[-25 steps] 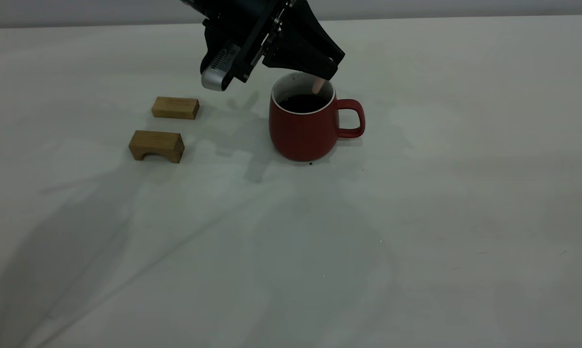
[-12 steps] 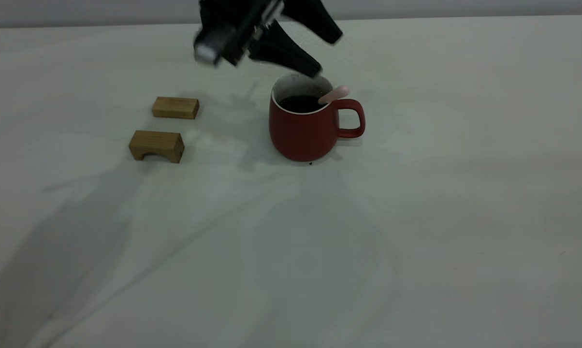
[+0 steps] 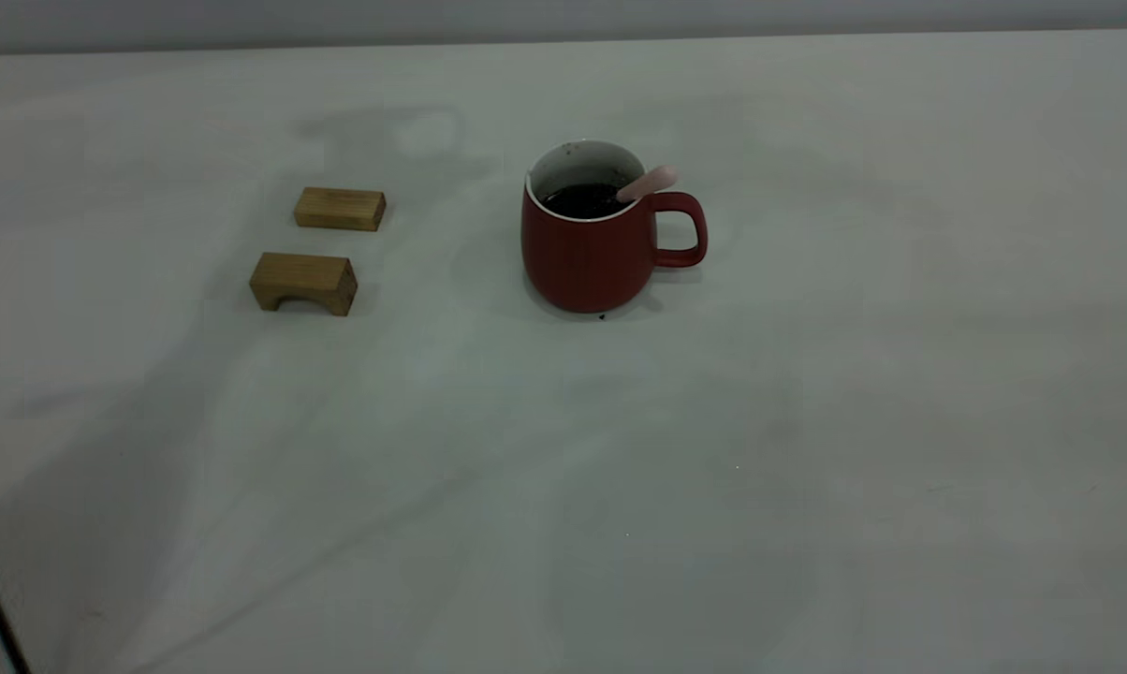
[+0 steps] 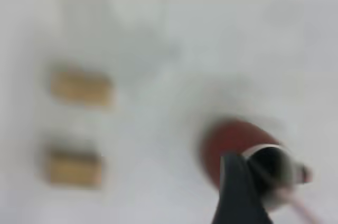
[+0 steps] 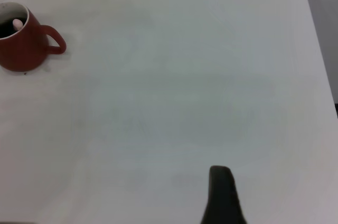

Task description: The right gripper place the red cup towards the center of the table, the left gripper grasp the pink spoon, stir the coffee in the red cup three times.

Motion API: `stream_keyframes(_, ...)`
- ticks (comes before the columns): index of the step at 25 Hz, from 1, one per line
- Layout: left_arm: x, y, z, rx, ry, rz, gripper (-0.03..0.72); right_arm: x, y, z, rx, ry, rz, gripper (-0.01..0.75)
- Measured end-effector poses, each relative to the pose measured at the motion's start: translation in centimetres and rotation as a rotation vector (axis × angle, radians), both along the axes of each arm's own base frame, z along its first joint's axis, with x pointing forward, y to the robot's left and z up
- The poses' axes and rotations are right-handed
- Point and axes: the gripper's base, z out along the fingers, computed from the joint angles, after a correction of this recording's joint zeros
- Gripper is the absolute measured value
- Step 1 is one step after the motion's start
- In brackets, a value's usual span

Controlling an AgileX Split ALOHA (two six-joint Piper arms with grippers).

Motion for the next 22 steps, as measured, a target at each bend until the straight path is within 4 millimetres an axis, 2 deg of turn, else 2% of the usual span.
stream_keyframes(4, -2.2, 0.9, 4.3, 0.091, -0.114, -0.232, 0.514, 0.0, 0.0, 0.0, 0.001, 0.0, -0.001, 0.585)
stream_keyframes(8, -6.3, 2.6, 5.7, 0.167, -0.068, -0.273, 0.513, 0.0, 0.0, 0.0, 0.001, 0.0, -0.001, 0.585)
stream_keyframes(15, -17.2, 7.2, 3.6, 0.332, 0.125, -0.3, 0.513, 0.0, 0.0, 0.0, 0.001, 0.0, -0.001, 0.585)
stream_keyframes(17, -19.8, 8.4, 2.4, 0.38, 0.176, -0.312, 0.513, 0.0, 0.0, 0.0, 0.001, 0.0, -0.001, 0.585)
stream_keyframes(22, -26.7, 11.1, 1.0, 0.452, 0.216, -0.325, 0.513, 0.0, 0.0, 0.0, 0.001, 0.0, -0.001, 0.585)
